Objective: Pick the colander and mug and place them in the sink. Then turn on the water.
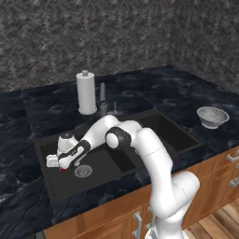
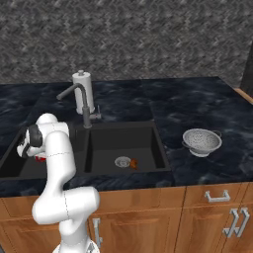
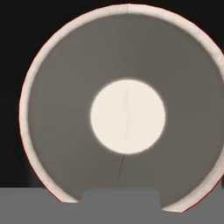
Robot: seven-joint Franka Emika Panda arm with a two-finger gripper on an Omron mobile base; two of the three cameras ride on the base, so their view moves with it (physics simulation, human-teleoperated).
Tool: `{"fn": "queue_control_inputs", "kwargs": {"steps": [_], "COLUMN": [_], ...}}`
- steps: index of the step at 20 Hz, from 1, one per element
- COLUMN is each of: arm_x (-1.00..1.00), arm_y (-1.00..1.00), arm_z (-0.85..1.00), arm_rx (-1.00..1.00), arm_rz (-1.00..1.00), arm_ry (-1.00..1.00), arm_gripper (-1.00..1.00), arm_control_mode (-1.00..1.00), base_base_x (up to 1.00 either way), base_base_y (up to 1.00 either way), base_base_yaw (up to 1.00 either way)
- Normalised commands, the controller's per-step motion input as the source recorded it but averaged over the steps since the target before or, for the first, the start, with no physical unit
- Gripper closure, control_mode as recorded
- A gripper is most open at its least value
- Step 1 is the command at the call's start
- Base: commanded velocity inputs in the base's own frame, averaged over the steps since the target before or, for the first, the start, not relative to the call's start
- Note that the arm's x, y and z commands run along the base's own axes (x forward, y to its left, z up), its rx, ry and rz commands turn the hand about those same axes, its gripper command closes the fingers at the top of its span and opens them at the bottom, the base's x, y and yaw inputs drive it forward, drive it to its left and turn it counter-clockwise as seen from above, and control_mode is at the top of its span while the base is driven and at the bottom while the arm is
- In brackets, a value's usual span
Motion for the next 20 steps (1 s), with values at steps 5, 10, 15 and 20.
{"fn": "queue_control_inputs", "kwargs": {"steps": [5, 10, 15, 20], "arm_x": [0.22, 0.21, 0.04, 0.00], "arm_y": [0.60, 0.42, 0.18, 0.10], "arm_z": [-0.50, -0.30, -0.02, 0.28], "arm_rx": [-0.06, -0.07, -0.05, -0.07], "arm_rz": [-0.01, -0.01, 0.00, 0.00], "arm_ry": [0.06, 0.06, 0.02, -0.02], "arm_gripper": [-1.00, -1.00, -1.00, -1.00], "arm_control_mode": [-1.00, -1.00, -1.00, -1.00], "base_base_x": [0.00, 0.00, 0.00, 0.00], "base_base_y": [0.00, 0.00, 0.00, 0.00], "base_base_yaw": [0.00, 0.00, 0.00, 0.00]}}
